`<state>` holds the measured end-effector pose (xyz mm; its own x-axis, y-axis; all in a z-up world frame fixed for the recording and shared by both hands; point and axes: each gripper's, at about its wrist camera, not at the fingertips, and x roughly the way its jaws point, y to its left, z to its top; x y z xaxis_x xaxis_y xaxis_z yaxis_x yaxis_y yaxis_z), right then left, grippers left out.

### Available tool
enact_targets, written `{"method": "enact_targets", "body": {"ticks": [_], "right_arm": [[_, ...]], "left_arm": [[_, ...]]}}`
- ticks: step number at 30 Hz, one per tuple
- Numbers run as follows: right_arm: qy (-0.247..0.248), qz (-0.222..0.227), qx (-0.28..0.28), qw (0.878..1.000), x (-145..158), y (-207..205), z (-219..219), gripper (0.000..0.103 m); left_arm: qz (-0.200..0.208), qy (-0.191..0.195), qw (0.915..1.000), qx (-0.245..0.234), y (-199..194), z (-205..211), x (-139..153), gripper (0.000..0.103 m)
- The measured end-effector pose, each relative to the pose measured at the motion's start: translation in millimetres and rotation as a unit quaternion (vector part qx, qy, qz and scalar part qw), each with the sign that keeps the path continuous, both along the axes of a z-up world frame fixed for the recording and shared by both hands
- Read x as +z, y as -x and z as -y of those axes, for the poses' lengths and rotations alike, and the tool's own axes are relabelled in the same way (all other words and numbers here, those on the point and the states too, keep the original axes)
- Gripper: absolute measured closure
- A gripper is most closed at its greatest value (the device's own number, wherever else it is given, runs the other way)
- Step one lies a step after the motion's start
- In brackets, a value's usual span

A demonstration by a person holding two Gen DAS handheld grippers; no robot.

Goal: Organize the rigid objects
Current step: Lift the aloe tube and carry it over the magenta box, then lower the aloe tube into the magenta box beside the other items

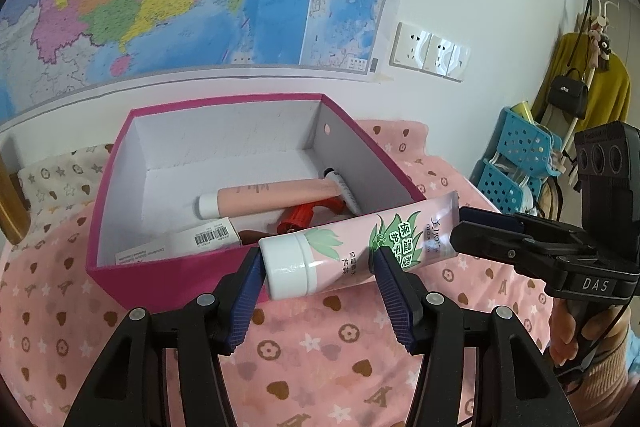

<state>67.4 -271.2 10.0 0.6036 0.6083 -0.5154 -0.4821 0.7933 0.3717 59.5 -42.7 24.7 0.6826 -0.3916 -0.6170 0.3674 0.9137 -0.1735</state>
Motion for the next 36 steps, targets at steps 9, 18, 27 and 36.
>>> {"method": "enact_targets", "body": {"ticks": [9,18,27,36], "right_arm": [[-0.002,0.004,-0.002,1.0,4,-5,2,0.051],[-0.002,0.008,-0.003,1.0,7,-9,3,0.051],[-0.003,0.009,-0.001,1.0,8,-13,3,0.051],[-0.001,0.009,-0.001,1.0,10,-18,2,0.051]], "left_arm": [[0.003,0.001,1.0,-0.001,-4,2,4,0.047],[0.006,0.002,1.0,0.0,-9,2,7,0.047],[0.007,0.003,1.0,0.001,-13,1,9,0.046],[0.007,0.005,1.0,0.002,-20,1,10,0.046]]}}
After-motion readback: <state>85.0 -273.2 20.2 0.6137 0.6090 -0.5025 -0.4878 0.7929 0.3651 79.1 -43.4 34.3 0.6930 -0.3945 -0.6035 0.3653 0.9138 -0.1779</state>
